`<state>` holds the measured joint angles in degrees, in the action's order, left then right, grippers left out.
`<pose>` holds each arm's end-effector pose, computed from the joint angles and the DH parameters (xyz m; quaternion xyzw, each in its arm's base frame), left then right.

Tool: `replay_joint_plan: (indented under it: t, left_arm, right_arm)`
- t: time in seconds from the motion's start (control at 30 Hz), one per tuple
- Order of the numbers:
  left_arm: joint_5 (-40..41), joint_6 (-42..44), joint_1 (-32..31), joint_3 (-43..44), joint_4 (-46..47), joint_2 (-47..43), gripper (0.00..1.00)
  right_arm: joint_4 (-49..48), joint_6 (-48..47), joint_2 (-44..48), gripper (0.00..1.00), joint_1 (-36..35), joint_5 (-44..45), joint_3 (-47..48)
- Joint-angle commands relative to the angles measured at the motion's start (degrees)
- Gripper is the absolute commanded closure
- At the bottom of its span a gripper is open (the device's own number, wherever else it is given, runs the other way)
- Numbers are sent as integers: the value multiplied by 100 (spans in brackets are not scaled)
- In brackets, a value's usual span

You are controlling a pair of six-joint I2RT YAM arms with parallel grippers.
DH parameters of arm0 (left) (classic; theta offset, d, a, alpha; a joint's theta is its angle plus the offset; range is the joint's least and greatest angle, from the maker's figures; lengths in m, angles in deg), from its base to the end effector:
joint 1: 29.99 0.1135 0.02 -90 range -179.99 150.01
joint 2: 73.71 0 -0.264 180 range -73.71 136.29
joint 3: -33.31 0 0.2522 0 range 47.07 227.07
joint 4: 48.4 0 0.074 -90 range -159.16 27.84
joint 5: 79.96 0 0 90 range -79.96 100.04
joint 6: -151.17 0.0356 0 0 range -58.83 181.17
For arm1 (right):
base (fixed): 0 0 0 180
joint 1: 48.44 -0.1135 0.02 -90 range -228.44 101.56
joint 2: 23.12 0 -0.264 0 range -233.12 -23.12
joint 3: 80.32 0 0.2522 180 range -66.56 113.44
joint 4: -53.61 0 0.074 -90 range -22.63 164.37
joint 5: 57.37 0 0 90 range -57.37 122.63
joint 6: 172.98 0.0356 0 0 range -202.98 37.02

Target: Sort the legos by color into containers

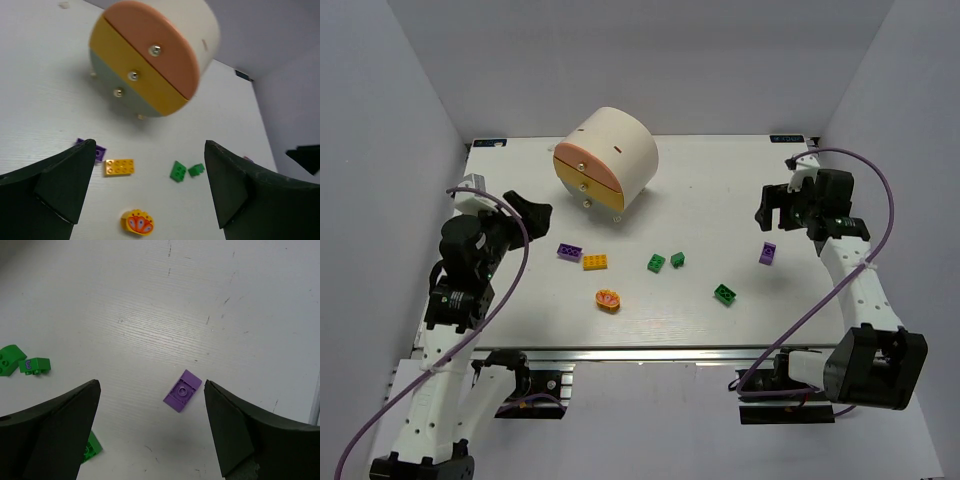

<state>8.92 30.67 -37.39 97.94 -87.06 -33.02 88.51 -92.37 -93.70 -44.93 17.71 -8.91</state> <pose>0.1549 -0.0208 0.3601 -0.1527 0.7770 -0.2056 0.5751 0.2742 -0.0076 0.3054 -0.1057 0.8715 0.0617 0.4749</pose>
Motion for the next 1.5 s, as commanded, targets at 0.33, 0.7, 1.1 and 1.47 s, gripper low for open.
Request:
replay_joint_plan:
  t: [0.33, 0.7, 1.1, 1.47]
  left_arm:
    - [-1645, -544, 10, -68, 529, 923, 18]
    - [-1795, -1677, 63, -306, 2032, 2539, 39]
    - [-2383, -2759, 353, 309, 4071, 4377, 35]
    - [-3086, -3436, 599, 687, 5355, 5239, 45]
  right_arm:
    - [688, -1220, 72, 11, -43, -1510, 642]
    - [1605, -2666, -70, 14, -227, -3964, 1065]
    - [505, -1645, -60, 49, -702, -3879, 564]
    - [390, -1856, -113, 51, -790, -3799, 352]
